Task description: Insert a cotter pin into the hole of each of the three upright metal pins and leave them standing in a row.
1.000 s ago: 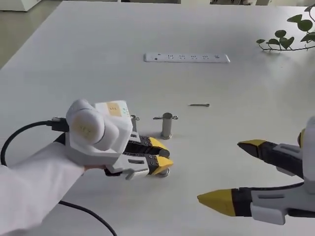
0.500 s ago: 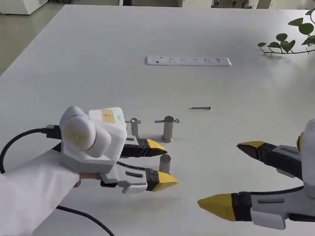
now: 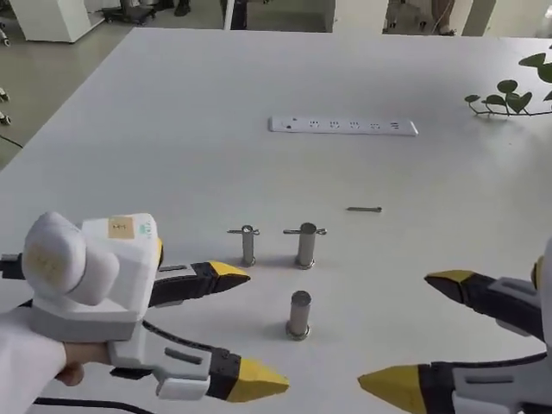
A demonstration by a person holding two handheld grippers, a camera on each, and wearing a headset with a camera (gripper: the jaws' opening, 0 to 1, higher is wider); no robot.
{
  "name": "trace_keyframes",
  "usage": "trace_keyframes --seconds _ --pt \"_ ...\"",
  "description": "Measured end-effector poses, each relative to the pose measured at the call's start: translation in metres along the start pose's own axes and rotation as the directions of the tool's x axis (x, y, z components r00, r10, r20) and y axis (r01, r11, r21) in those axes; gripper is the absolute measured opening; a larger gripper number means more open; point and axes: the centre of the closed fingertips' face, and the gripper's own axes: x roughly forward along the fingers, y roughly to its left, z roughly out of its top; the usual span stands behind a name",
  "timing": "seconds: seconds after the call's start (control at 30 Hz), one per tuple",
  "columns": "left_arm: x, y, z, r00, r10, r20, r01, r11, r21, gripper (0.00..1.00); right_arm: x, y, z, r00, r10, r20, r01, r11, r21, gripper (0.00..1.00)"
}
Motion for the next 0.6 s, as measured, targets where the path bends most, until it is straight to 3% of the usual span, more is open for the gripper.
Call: trace_keyframes --seconds 0.37,0.6 --pt "-0.027 0.01 -0.004 0.9973 0.074 0.008 -0.073 0.996 -0.05 0.99 -0.002 -0.005 0.004 1.0 -0.002 0.003 0.002 1.0 -0.011 0.89" --pt "-0.038 0.012 -0.012 0.9963 0.086 -0.006 -0.086 0.993 -0.078 0.99 -0.003 -0.009 0.005 1.0 -0.007 0.0 0.007 1.0 -0.021 0.88"
